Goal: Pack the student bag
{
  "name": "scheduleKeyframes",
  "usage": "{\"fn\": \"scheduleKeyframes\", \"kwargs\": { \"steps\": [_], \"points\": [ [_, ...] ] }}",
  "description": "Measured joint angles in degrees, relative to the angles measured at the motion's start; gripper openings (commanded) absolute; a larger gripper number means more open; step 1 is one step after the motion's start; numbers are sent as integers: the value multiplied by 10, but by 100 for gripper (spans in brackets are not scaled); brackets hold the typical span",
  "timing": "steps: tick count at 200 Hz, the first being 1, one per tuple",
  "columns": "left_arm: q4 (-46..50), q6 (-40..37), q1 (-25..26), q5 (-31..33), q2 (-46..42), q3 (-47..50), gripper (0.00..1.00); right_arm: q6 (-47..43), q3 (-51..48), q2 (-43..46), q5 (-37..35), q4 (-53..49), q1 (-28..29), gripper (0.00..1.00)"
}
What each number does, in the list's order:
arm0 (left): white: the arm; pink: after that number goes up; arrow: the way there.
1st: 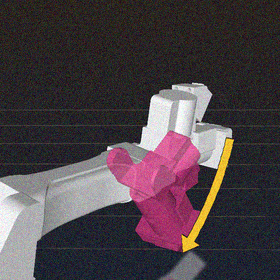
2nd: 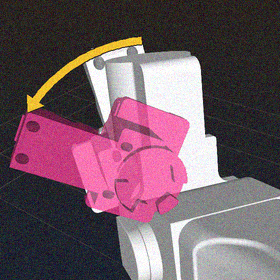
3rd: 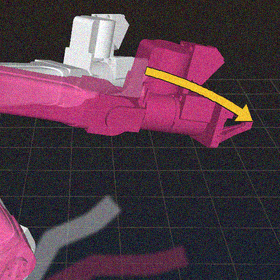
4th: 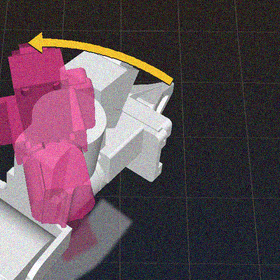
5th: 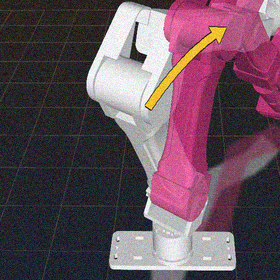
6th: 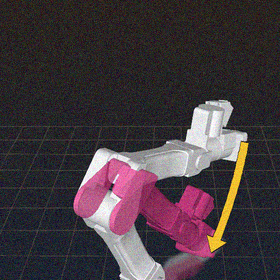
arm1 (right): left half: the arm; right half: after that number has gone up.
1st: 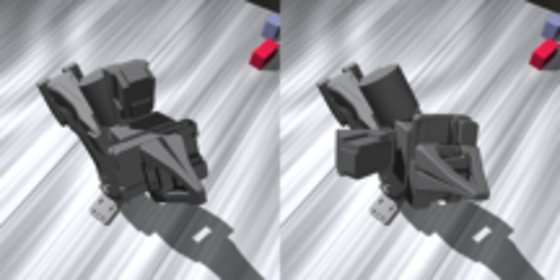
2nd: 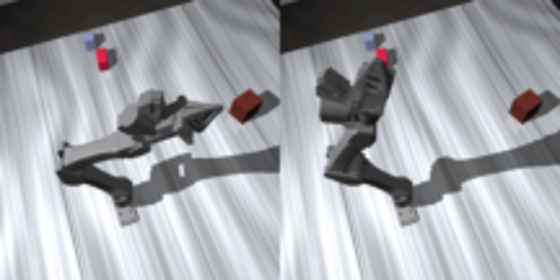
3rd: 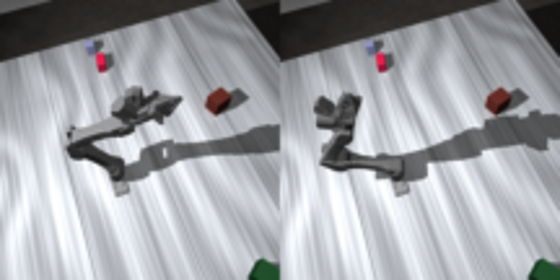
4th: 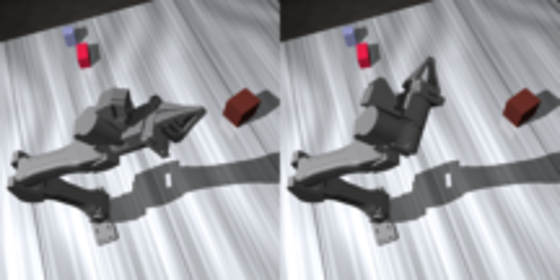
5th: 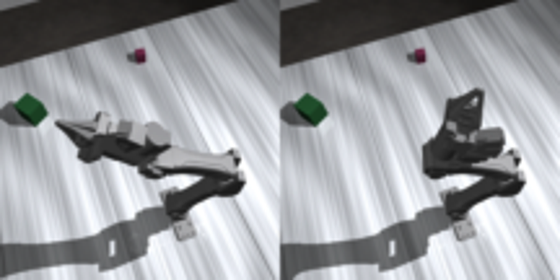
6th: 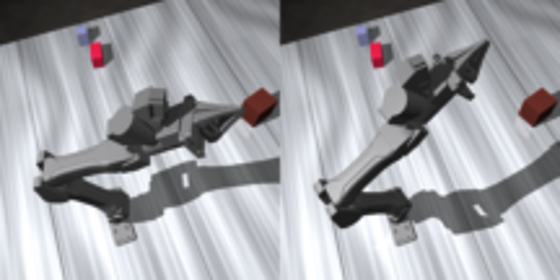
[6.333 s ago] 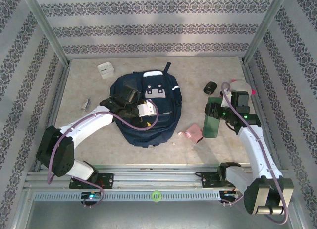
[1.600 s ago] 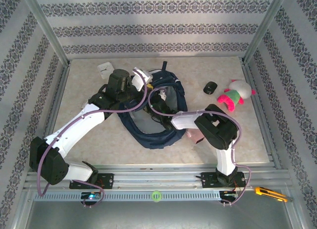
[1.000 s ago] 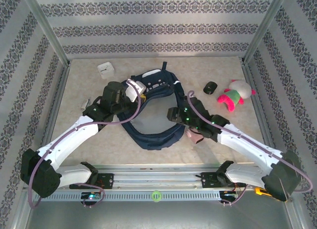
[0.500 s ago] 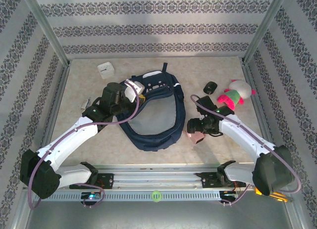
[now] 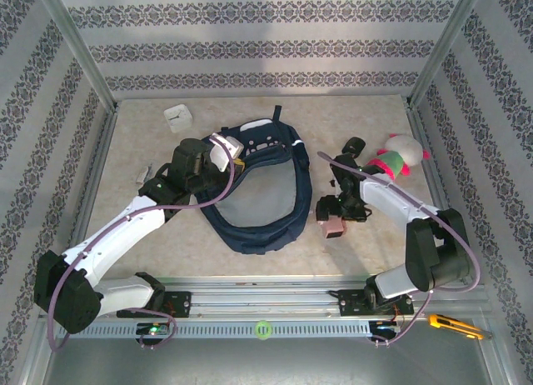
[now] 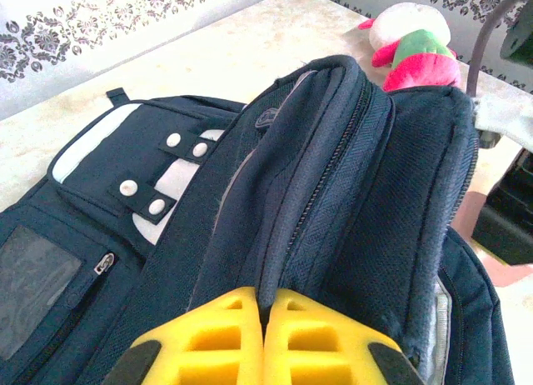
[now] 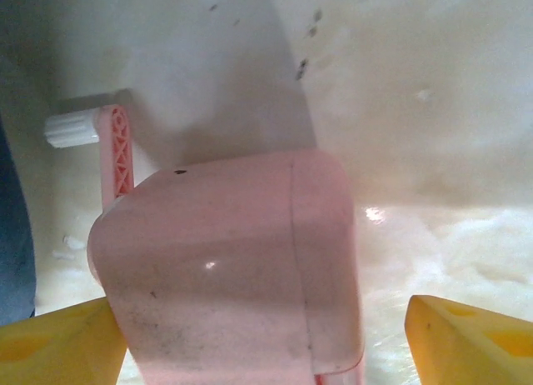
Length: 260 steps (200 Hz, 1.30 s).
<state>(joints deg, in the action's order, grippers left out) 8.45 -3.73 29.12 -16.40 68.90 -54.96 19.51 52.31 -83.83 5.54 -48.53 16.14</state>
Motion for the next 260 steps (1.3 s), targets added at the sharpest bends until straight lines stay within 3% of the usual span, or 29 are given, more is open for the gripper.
{"fn": "scheduleKeyframes", "kwargs": {
  "steps": [38,83,118,177,215,260],
  "points": [
    [-3,2,0,0,3,0,0,7,2,9,11,2,-30,90],
    [-12,9,0,-1,6,2,0,37,-16,81,27,-3,-16,90],
    [-17,12,0,-5,9,4,0,46,-31,66,28,-12,-12,89],
    [-19,12,0,-9,9,7,0,55,-42,28,30,-5,-13,79],
    [-19,12,0,-9,9,7,0,59,-50,14,33,11,-13,81],
    [-20,12,0,-9,9,7,0,61,-52,7,38,17,-13,65]
  ]
}}
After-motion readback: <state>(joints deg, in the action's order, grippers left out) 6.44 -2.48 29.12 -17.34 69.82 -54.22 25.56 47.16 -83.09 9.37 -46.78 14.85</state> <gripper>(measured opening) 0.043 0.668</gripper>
